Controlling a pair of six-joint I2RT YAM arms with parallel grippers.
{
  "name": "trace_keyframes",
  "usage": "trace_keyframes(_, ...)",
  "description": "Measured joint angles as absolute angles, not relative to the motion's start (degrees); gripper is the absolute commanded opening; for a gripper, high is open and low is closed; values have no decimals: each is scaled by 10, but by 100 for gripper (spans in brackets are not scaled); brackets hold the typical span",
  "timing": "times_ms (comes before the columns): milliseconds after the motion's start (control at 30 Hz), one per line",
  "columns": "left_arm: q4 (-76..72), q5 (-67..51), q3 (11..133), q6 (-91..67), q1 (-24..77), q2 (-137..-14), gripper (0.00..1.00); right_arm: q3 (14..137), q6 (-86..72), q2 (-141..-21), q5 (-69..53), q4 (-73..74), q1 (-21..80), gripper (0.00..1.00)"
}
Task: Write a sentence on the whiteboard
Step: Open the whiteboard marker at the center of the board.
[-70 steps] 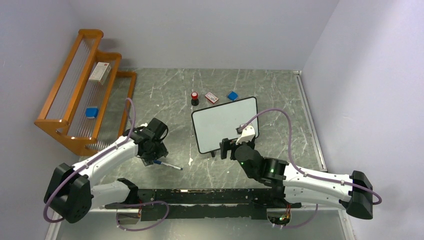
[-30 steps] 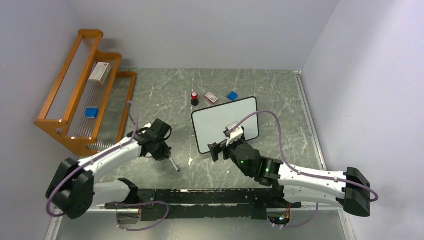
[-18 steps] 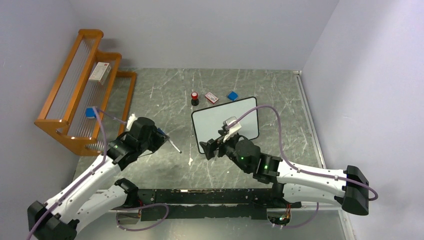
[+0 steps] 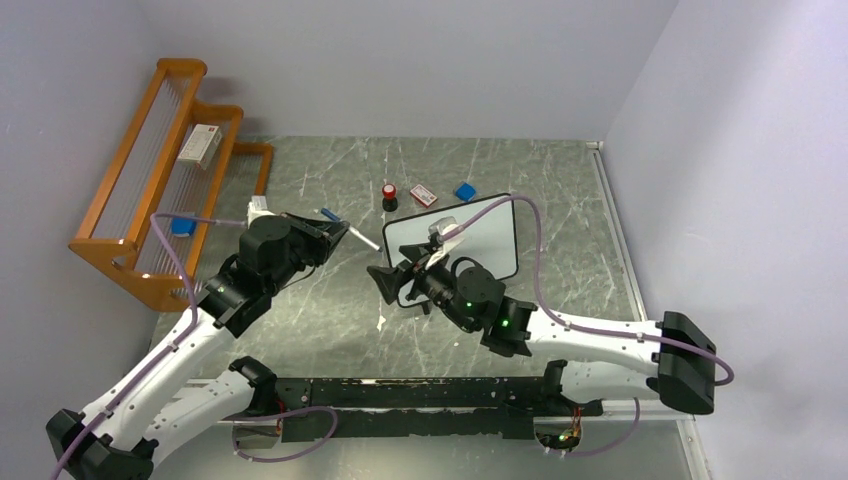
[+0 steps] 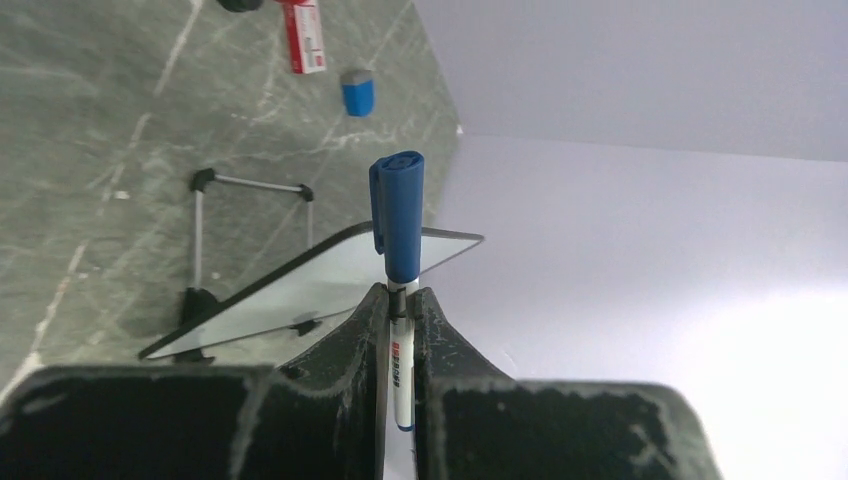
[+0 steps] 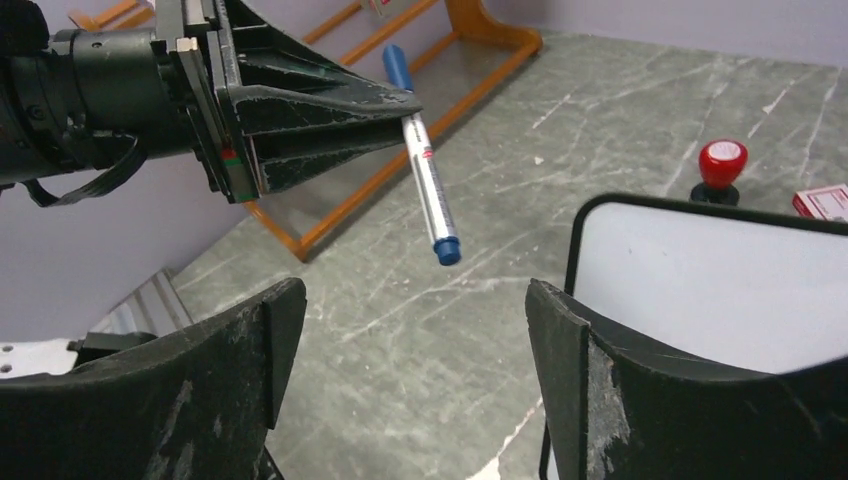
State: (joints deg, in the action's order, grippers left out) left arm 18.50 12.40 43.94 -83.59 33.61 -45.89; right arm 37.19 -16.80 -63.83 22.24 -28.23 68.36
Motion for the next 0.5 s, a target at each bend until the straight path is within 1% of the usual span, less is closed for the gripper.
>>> trace_keyframes(200,159,99,451,-860,336,-472,5,406,-164,-693,224,-330,684,70)
trace_keyframes(500,148,75,451,-879,336,-469,5,430,-161,-735,230,-371,683,59)
